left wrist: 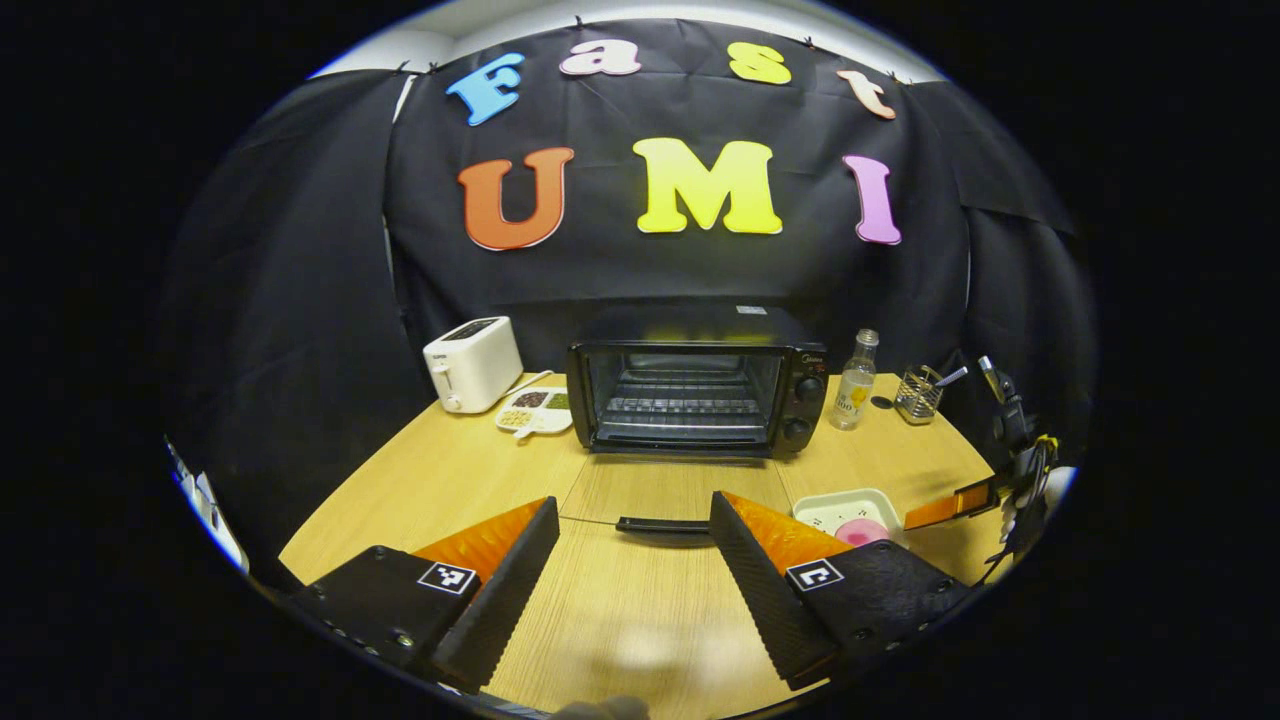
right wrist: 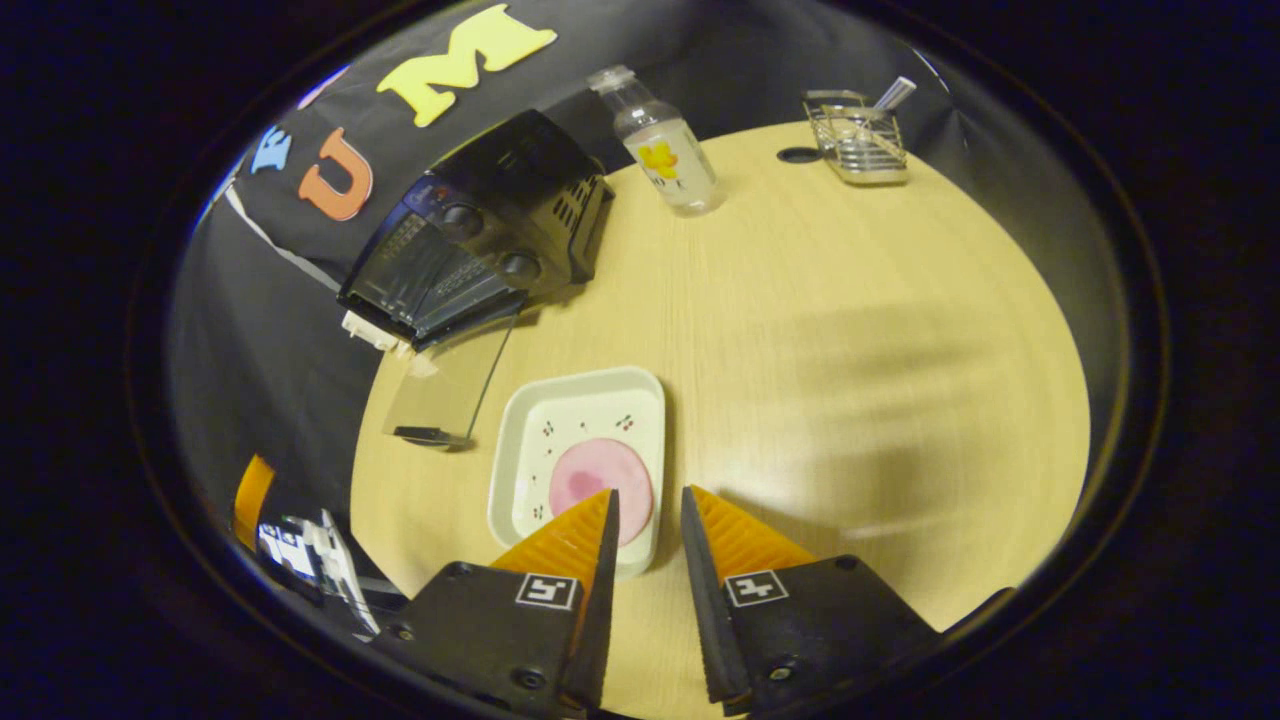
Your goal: Open the electric oven with the left hand, put the food in, and close the electric oven.
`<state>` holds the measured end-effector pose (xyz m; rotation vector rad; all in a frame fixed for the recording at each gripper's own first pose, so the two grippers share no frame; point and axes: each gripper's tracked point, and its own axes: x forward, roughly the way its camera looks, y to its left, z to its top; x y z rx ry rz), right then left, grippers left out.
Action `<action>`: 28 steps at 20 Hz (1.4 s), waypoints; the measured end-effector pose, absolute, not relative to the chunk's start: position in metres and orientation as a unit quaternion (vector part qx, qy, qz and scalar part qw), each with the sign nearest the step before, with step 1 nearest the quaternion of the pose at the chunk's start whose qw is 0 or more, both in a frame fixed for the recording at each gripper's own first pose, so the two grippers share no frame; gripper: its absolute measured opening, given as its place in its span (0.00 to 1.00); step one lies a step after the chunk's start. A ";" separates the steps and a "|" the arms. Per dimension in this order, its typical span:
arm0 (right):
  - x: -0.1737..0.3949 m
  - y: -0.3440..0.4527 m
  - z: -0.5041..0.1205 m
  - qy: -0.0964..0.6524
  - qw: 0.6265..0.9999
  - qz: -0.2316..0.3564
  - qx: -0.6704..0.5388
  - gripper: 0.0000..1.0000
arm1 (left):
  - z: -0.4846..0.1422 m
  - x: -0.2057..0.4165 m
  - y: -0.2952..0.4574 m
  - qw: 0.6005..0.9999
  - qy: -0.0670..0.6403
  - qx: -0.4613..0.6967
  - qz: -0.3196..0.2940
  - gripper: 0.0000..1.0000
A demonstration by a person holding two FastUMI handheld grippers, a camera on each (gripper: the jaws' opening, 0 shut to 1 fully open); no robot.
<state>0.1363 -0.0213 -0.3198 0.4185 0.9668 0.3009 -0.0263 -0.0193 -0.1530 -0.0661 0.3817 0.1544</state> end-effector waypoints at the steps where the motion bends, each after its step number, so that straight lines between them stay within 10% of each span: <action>1: 0.141 -0.021 -0.322 0.468 0.847 0.146 0.204 0.36 | -0.152 -0.032 -0.019 0.977 0.189 -0.040 0.088 0.96; 6: 0.140 -0.014 -0.336 0.528 0.804 0.145 0.232 0.11 | -0.151 -0.057 -0.022 0.971 0.190 -0.058 0.131 0.97; 16: 0.140 -0.013 -0.338 0.553 0.740 0.177 0.341 0.07 | -0.153 -0.054 -0.031 0.968 0.194 -0.075 0.143 0.97; 28: 0.126 -0.013 -0.300 0.449 0.750 0.138 0.466 0.04 | -0.157 -0.043 -0.033 0.972 0.199 -0.074 0.102 0.97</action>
